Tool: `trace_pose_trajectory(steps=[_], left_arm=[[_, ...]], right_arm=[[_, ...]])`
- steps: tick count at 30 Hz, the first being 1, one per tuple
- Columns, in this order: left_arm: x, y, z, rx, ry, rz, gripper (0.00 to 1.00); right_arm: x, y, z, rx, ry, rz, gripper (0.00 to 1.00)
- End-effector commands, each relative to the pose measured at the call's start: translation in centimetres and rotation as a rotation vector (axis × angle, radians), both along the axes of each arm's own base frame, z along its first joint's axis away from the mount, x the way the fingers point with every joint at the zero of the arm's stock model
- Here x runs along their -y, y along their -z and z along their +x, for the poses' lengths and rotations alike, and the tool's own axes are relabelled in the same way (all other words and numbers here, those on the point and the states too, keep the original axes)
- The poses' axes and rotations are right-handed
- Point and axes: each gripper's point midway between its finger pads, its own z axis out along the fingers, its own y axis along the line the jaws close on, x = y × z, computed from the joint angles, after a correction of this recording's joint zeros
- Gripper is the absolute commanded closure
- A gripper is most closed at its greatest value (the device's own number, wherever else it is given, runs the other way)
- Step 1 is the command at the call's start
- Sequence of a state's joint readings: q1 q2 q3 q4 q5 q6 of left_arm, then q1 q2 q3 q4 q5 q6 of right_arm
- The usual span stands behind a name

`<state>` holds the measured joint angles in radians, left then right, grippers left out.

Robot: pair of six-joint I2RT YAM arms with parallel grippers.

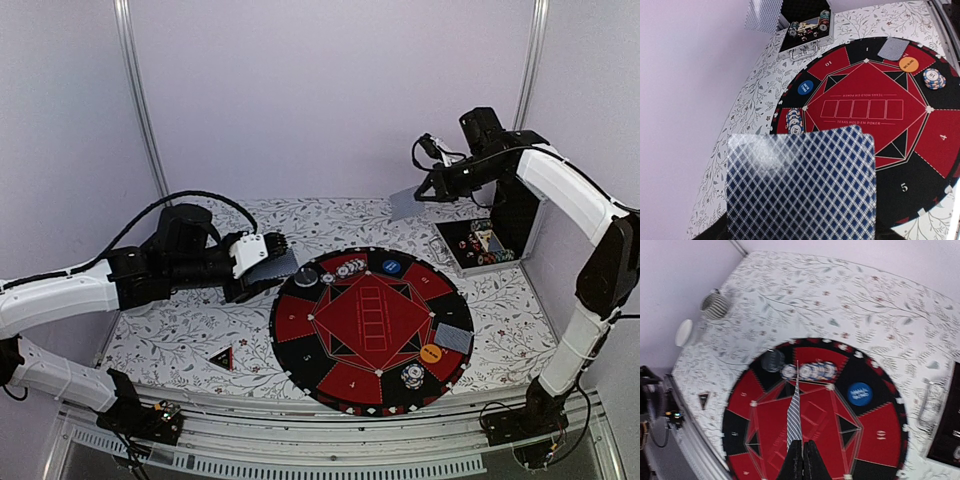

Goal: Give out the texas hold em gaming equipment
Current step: Distribute the poker card in the small blind area.

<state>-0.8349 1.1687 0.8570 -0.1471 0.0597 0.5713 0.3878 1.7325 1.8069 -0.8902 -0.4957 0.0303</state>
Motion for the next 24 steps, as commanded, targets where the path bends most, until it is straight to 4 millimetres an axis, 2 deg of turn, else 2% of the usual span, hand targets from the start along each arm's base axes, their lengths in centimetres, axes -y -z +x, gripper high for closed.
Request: trace_pose_trajectory(steps=[1,4,9,12,16,20,24], left_arm=[[-0.2,-0.8,-0.1,0.014,-0.003,-0.026,0.36],[-0.2,-0.9,-0.1,0.011,-0.001,-0.028,0.36],[-0.2,-0.8,-0.2,0.012,0.001,-0.026,0.36],[-0.1,-0.8,-0.3,0.01,0.008,-0.028,0.36],[-0.2,-0.6,-0.2,0.012,0.003,-0.022,0.36],[-0.2,-0.3,-0.1,0.008,0.001,-0.016,0.36],[-0.2,-0.1,0.0,0.004,-0.001,-0.012,0.36]], right_arm=[[6.6,9.6,1.1,-0.109,-0.003,-0.34,0.98],[8.1,12.6,2.6,-0.169,-0.037,-0.324,0.98],[7.7,15.5,3.2,-0.237,-0.141,-0.255,0.98],[8.7,18.9,4.0,-0.27,-0.157,-0.343,0.98],[9.3,22.0,5.4,-0.272,-0.178,-0.415,0.98],[10.0,23.6,7.1,-0.206,-0.197,-0.52,0.98],[9.3,24.2,8.4,-0.081,-0.264,-0.646,0.98]])
